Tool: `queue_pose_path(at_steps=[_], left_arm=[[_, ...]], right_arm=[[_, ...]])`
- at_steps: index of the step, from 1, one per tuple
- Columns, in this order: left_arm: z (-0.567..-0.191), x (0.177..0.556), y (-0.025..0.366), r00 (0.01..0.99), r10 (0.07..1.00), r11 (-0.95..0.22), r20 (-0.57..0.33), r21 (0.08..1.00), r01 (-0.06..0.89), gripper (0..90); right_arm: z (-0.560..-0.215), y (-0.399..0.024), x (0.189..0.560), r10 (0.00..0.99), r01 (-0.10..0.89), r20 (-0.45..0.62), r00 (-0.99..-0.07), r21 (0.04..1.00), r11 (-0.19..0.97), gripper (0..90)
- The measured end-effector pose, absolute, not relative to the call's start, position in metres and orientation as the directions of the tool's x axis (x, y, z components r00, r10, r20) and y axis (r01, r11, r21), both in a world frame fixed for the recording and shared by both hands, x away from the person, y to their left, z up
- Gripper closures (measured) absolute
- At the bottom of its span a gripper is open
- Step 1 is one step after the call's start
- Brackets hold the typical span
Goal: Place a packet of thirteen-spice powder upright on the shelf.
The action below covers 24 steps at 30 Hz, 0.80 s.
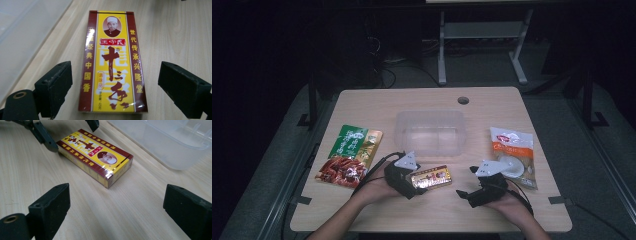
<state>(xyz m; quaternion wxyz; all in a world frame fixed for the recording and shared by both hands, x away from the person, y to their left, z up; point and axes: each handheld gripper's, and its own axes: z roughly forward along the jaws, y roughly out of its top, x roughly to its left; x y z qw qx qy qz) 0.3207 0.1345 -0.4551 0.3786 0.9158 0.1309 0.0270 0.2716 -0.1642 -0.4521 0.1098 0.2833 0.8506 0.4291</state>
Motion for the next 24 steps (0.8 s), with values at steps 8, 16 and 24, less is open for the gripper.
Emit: queue_pose_path(at_steps=[8,16,24], left_arm=[[-0.461,0.314,0.132,0.964,0.266,-0.696,-0.026,0.687,0.211,12.9],[-0.463,0.317,0.135,0.963,0.269,-0.715,-0.024,0.664,0.216,19.4],[-0.464,0.319,0.141,0.955,0.292,-0.707,-0.043,0.663,0.246,30.4]], right_arm=[[-0.452,-0.164,0.271,0.572,0.387,0.059,-0.818,0.792,0.472,7.0],[-0.453,-0.163,0.271,0.568,0.386,0.056,-0.821,0.787,0.481,7.1],[-0.453,-0.163,0.271,0.569,0.382,0.048,-0.821,0.787,0.485,7.3]])
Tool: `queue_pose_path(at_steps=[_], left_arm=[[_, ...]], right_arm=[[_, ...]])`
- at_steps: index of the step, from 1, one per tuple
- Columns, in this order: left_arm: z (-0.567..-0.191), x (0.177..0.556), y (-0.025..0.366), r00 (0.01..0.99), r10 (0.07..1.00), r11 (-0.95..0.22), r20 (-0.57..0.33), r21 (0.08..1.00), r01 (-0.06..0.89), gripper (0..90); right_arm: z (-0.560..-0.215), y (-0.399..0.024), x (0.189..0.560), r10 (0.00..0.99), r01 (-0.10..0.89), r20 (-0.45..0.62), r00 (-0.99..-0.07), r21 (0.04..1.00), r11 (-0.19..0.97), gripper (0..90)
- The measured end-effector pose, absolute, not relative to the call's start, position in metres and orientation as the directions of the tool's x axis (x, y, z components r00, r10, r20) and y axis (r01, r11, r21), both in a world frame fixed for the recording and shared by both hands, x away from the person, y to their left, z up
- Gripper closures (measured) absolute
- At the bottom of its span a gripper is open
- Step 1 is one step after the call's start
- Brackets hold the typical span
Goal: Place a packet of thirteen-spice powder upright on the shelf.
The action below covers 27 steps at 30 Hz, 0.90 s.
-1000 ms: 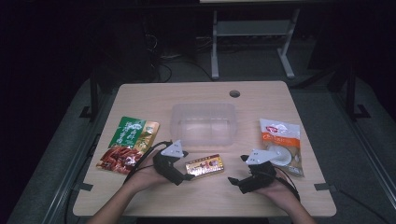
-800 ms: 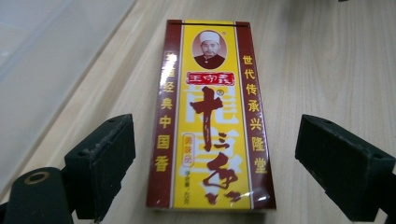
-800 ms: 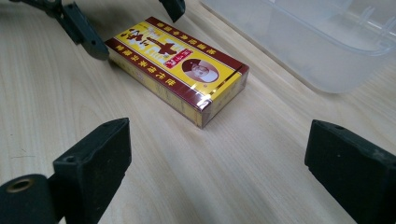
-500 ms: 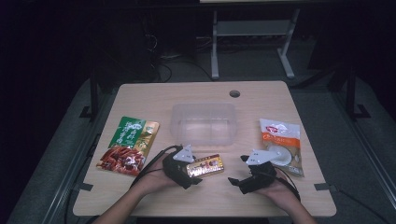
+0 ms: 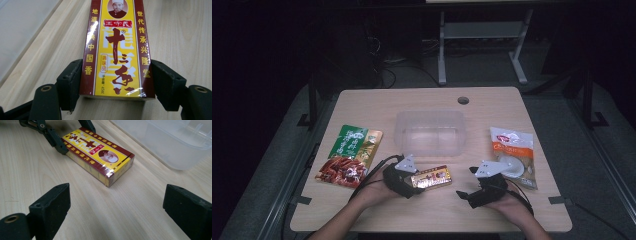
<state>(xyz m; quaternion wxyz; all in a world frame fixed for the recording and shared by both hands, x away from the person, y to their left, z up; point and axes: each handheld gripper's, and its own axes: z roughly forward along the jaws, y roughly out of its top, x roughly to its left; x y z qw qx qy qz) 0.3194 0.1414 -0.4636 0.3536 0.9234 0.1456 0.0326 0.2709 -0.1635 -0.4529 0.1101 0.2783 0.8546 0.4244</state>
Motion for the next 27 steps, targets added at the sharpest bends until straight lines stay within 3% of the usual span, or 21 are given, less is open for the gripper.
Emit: queue_pose_path(at_steps=[16,27], left_arm=[[-0.462,0.318,0.139,0.958,0.286,-0.745,-0.014,0.625,0.232,31.7],[-0.451,0.318,0.143,0.95,0.311,-0.705,-0.034,0.662,0.254,32.1]], right_arm=[[-0.452,-0.164,0.271,0.565,0.374,0.04,-0.824,0.788,0.489,7.4],[-0.446,-0.168,0.271,0.515,0.374,0.087,-0.853,0.79,0.485,7.2]])
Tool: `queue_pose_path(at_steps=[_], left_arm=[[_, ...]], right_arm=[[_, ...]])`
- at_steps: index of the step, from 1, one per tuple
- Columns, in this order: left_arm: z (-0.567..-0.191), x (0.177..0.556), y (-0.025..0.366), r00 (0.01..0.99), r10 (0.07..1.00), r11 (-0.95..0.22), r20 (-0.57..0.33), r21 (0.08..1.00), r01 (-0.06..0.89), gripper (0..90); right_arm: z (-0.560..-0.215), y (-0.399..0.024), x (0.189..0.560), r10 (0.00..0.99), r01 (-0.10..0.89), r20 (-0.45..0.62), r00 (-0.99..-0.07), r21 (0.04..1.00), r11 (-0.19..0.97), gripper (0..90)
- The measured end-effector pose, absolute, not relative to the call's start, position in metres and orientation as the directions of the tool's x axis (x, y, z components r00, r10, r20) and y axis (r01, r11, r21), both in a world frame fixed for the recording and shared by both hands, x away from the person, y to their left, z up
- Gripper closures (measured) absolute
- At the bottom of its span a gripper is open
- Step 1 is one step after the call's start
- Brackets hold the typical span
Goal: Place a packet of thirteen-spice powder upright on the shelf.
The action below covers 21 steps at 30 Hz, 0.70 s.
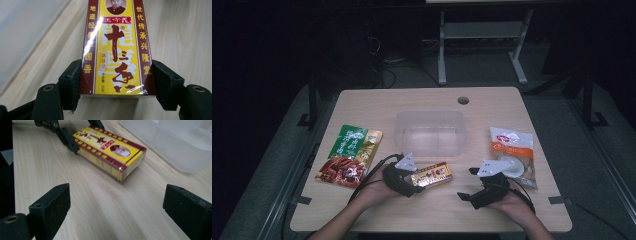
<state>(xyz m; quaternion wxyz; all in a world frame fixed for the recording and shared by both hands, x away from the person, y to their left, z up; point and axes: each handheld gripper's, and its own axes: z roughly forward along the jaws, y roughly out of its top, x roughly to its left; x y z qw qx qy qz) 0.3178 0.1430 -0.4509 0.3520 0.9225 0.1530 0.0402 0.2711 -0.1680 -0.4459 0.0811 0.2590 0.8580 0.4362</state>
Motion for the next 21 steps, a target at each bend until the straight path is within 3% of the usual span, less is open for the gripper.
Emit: queue_pose_path(at_steps=[8,21], left_arm=[[-0.437,0.315,0.161,0.945,0.32,-0.649,-0.07,0.71,0.273,32.1],[-0.42,0.295,0.197,0.942,0.328,-0.611,-0.075,0.744,0.272,32.0]], right_arm=[[-0.438,-0.165,0.267,0.48,0.341,0.07,-0.874,0.792,0.506,4.7],[-0.424,-0.156,0.282,0.341,0.288,0.118,-0.933,0.812,0.508,6.2]])
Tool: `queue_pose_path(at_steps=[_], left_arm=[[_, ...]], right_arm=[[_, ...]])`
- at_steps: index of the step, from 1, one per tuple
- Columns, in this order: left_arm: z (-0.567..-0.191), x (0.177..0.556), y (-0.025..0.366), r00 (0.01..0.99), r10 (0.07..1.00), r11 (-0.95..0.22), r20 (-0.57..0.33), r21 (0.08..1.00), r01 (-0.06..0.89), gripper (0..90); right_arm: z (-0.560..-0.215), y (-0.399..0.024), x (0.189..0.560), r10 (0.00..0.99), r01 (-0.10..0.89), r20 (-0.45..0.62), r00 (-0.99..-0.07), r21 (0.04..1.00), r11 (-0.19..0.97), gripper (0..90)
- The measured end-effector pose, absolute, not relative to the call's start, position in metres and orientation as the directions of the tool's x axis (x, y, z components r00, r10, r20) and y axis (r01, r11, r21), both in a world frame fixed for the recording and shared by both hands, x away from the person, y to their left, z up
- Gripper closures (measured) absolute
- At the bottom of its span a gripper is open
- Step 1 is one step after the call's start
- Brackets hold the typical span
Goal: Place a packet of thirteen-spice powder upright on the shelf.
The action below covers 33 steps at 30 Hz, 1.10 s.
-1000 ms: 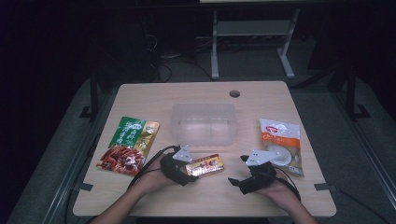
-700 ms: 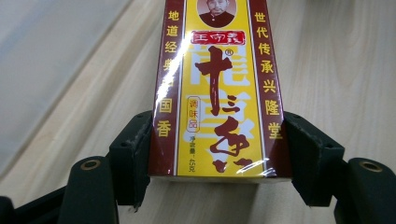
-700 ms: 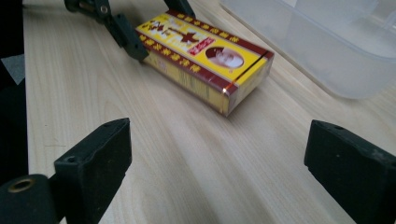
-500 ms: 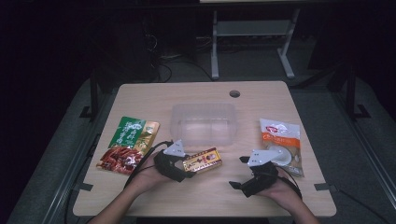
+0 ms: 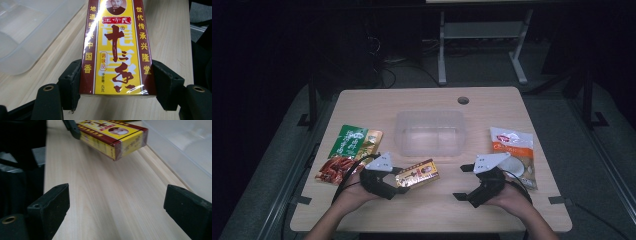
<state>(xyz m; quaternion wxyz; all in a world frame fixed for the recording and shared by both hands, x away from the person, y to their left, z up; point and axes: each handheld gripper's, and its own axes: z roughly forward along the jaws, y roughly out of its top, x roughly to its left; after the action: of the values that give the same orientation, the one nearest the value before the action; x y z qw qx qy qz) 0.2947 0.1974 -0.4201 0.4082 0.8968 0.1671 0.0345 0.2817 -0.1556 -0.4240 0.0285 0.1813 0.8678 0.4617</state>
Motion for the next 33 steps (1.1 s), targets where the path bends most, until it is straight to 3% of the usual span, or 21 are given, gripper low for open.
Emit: queue_pose_path(at_steps=[12,33], left_arm=[[-0.416,0.283,0.212,0.941,0.323,-0.581,-0.098,0.764,0.279,32.0],[-0.415,0.282,0.207,0.96,0.259,-0.574,-0.107,0.782,0.242,32.0]], right_arm=[[-0.415,-0.134,0.304,0.212,0.221,0.126,-0.969,0.828,0.516,6.3],[-0.403,-0.12,0.33,0.104,0.165,0.131,-0.986,0.856,0.49,7.2]])
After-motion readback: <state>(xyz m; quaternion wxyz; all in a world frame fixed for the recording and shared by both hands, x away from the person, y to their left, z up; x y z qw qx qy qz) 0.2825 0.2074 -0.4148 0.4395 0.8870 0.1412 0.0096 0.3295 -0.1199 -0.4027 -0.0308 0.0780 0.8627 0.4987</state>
